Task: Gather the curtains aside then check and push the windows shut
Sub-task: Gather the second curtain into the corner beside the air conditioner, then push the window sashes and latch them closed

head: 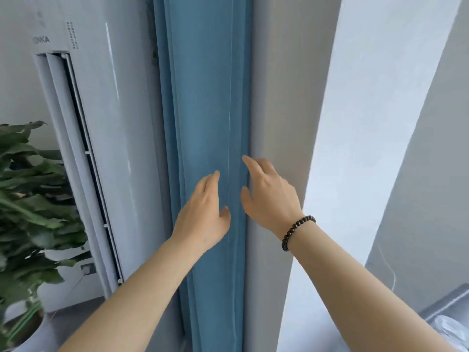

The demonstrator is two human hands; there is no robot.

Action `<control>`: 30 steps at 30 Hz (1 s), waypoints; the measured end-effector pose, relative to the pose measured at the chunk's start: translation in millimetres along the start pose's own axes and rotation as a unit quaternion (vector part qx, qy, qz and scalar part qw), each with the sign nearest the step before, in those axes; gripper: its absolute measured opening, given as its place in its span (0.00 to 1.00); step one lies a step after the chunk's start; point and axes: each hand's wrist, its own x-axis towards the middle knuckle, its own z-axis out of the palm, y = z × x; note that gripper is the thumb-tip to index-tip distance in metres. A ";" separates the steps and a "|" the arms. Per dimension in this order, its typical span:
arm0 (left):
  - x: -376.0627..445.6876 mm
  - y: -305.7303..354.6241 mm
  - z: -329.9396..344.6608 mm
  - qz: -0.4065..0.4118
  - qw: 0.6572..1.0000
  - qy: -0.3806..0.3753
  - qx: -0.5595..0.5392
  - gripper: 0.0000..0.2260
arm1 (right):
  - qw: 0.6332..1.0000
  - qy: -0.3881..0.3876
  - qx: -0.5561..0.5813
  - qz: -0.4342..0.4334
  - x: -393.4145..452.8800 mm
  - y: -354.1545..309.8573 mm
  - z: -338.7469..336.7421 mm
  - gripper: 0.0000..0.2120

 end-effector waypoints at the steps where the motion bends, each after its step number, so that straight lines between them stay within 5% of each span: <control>1: -10.0 9.5 -2.7 0.007 1.000 0.002 0.002 0.32 | 1.000 0.002 0.005 -0.002 -11.1 -0.9 -8.3 0.27; 17: -122.2 127.2 -36.4 0.177 0.982 -0.008 -0.063 0.32 | 0.993 0.090 0.001 0.072 -165.7 23.1 -134.1 0.23; 30: -229.9 194.8 -36.9 0.312 0.928 -0.129 -0.158 0.31 | 0.961 0.159 -0.034 0.223 -363.3 -3.5 -232.6 0.18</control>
